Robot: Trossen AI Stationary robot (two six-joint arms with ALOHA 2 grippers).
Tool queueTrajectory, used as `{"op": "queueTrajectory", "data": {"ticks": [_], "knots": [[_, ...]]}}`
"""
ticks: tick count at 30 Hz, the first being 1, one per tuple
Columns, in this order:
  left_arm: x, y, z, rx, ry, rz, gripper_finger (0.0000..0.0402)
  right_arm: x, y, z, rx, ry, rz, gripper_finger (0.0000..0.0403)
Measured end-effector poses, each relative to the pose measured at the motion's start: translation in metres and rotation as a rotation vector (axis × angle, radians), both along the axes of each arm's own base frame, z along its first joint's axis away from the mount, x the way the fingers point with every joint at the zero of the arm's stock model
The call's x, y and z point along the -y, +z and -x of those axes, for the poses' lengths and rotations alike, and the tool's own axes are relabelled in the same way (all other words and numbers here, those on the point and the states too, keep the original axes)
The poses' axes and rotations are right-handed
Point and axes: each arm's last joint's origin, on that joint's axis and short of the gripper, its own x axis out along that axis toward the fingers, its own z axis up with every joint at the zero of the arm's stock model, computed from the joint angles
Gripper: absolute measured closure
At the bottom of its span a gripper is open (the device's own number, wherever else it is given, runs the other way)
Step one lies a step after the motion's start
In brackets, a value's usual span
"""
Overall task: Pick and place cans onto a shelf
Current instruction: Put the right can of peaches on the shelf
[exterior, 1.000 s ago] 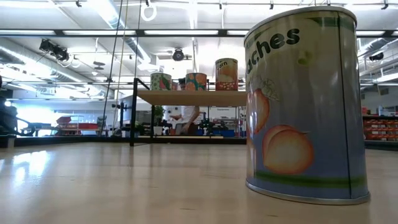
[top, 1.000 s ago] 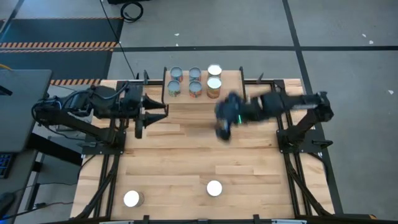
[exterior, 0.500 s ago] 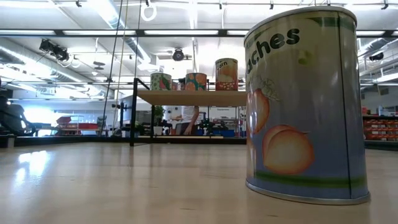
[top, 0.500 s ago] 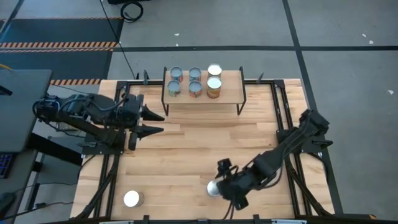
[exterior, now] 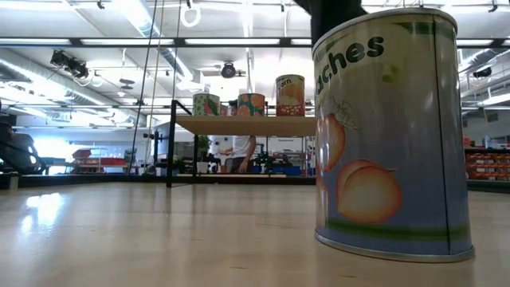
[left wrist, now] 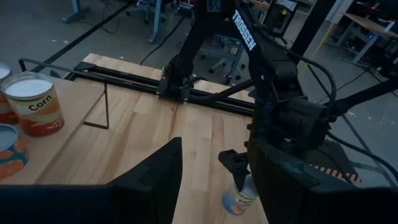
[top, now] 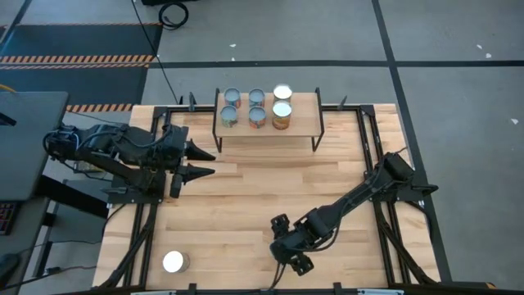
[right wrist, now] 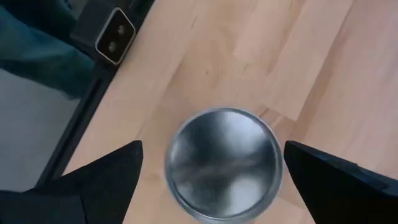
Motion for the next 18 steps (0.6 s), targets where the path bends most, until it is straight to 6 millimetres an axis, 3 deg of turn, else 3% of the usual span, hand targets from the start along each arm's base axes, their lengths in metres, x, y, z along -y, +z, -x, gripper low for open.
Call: {"op": "queueTrajectory", "data": {"ticks": [8,18], "knots": [[0.000,0.000,0.000,-0.004,-0.001,-0.004,0.0214,0.013,-0.012,-0.012,-0.053,-0.011,-0.028,0.0004],[-0.001,-0.004,0.002,-0.048,-0.001,-0.018,0.0214,0.015,-0.031,-0.014,-0.115,0.135,0.026,0.0032]]}}
